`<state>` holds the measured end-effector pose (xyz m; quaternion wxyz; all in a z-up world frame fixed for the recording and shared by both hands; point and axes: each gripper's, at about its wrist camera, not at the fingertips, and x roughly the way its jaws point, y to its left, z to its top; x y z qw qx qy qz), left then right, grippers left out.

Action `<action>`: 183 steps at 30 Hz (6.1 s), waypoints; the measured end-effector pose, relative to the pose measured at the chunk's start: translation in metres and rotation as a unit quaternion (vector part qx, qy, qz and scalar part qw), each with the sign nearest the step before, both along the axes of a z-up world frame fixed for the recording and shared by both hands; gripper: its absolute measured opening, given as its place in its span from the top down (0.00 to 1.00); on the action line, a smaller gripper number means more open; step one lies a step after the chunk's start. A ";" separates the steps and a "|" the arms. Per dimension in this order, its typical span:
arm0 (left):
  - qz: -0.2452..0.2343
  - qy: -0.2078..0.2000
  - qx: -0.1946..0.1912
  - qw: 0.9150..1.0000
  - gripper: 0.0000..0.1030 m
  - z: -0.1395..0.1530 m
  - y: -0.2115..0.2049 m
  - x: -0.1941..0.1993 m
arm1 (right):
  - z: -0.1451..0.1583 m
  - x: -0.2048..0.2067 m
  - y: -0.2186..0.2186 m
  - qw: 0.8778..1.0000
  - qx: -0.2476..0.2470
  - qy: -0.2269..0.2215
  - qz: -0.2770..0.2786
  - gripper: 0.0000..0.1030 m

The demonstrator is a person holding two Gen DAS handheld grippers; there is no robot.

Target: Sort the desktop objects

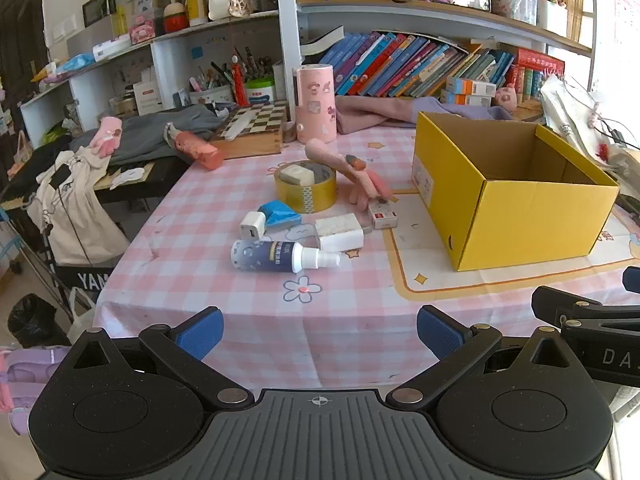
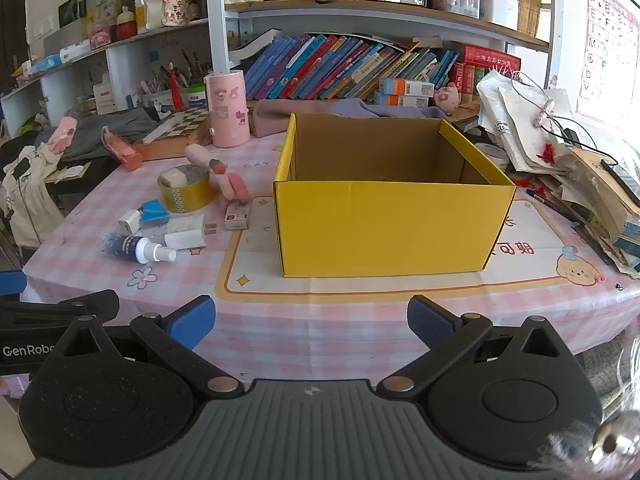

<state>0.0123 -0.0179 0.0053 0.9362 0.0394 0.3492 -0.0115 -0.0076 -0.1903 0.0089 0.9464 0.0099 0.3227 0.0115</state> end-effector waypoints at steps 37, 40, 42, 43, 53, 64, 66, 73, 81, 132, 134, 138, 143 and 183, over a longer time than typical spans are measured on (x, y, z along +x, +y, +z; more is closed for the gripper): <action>-0.012 0.000 -0.009 1.000 0.00 -0.001 0.007 -0.010 | 0.003 -0.019 0.004 1.000 0.010 -0.004 -0.001 0.00; -0.015 -0.003 -0.010 1.000 0.00 -0.001 0.008 -0.010 | 0.004 -0.018 0.005 1.000 0.010 -0.005 -0.003 0.00; -0.018 -0.006 -0.008 1.000 0.00 -0.001 0.008 -0.010 | 0.004 -0.019 0.006 1.000 0.010 -0.005 -0.004 0.00; -0.020 -0.008 -0.006 1.000 0.00 -0.001 0.008 -0.011 | 0.004 -0.018 0.005 1.000 0.010 -0.004 -0.003 0.00; -0.021 -0.008 -0.019 1.000 0.00 -0.001 0.013 -0.008 | 0.006 -0.018 0.011 1.000 -0.003 -0.009 -0.002 0.00; -0.024 -0.002 -0.028 0.999 0.00 -0.003 0.019 -0.002 | 0.008 -0.013 0.014 1.000 0.004 -0.013 0.002 0.00; -0.026 0.000 -0.035 0.999 0.00 -0.003 0.023 0.000 | 0.008 -0.012 0.015 1.000 0.003 -0.010 0.000 0.00; -0.028 0.000 -0.042 0.999 0.00 -0.006 0.029 0.004 | 0.006 -0.007 0.018 1.000 0.005 -0.006 -0.006 0.00; -0.024 0.013 -0.065 0.998 0.00 -0.010 0.042 0.011 | 0.004 -0.001 0.029 1.000 0.014 0.001 0.006 0.00; -0.034 0.040 0.013 0.999 0.01 -0.043 0.098 0.083 | -0.020 0.151 0.119 0.986 -0.010 0.038 0.162 0.24; -0.041 0.036 0.016 0.998 0.01 -0.044 0.097 0.087 | -0.026 0.164 0.122 0.986 -0.008 0.052 0.157 0.24; -0.069 0.031 0.029 0.997 0.01 -0.046 0.095 0.099 | -0.040 0.188 0.128 0.986 -0.007 0.078 0.148 0.24; -0.144 0.032 0.068 0.987 0.01 -0.050 0.087 0.110 | -0.057 0.213 0.133 0.984 -0.001 0.111 0.139 0.21; -0.092 0.197 -0.110 0.970 0.62 -0.069 0.121 0.193 | -0.075 0.217 0.106 0.973 -0.011 0.158 0.165 0.39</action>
